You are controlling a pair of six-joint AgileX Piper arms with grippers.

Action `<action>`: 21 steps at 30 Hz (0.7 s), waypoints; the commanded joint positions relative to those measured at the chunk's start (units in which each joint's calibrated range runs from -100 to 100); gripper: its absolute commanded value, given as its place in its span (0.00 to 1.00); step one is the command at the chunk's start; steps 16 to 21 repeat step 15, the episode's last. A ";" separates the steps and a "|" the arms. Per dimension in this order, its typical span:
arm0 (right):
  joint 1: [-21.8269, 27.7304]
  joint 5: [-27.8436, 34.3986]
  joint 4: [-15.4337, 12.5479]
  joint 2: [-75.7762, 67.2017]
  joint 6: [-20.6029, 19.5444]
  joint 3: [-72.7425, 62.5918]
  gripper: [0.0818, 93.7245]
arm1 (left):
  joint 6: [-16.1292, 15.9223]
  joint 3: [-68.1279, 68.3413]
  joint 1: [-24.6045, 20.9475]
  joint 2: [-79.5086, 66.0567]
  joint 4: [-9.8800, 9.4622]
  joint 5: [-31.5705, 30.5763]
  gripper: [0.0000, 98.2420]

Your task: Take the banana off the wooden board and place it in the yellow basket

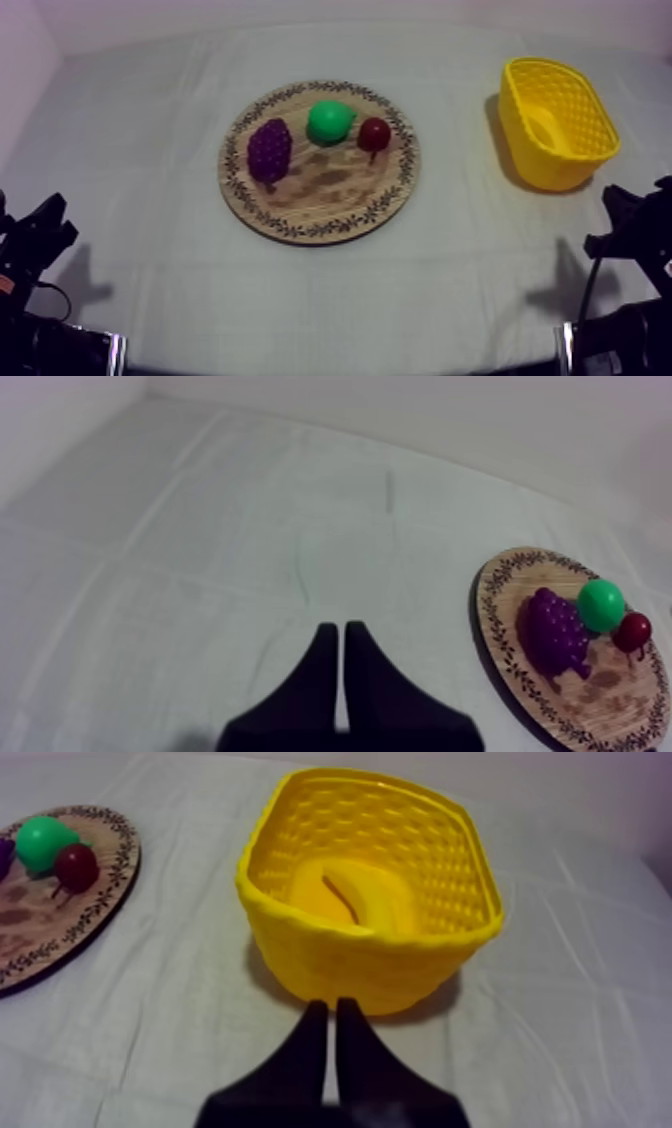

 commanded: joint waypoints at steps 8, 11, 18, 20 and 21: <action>0.01 -0.21 -0.04 -0.05 0.38 0.05 0.01 | 0.00 -0.04 -0.01 -0.05 0.00 0.00 0.00; 0.01 -0.21 -0.04 -0.05 0.39 0.05 0.01 | 0.00 -0.04 -0.01 -0.05 0.00 0.00 0.00; 0.01 -0.21 -0.04 -0.05 0.39 0.05 0.01 | 0.00 -0.04 -0.01 -0.05 0.00 0.00 0.00; 0.01 -0.21 -0.04 -0.05 0.39 0.05 0.01 | 0.00 -0.04 -0.01 -0.05 0.00 0.00 0.00; 0.01 -0.21 -0.04 -0.05 0.39 0.05 0.01 | 0.00 -0.04 -0.01 -0.05 0.00 0.00 0.00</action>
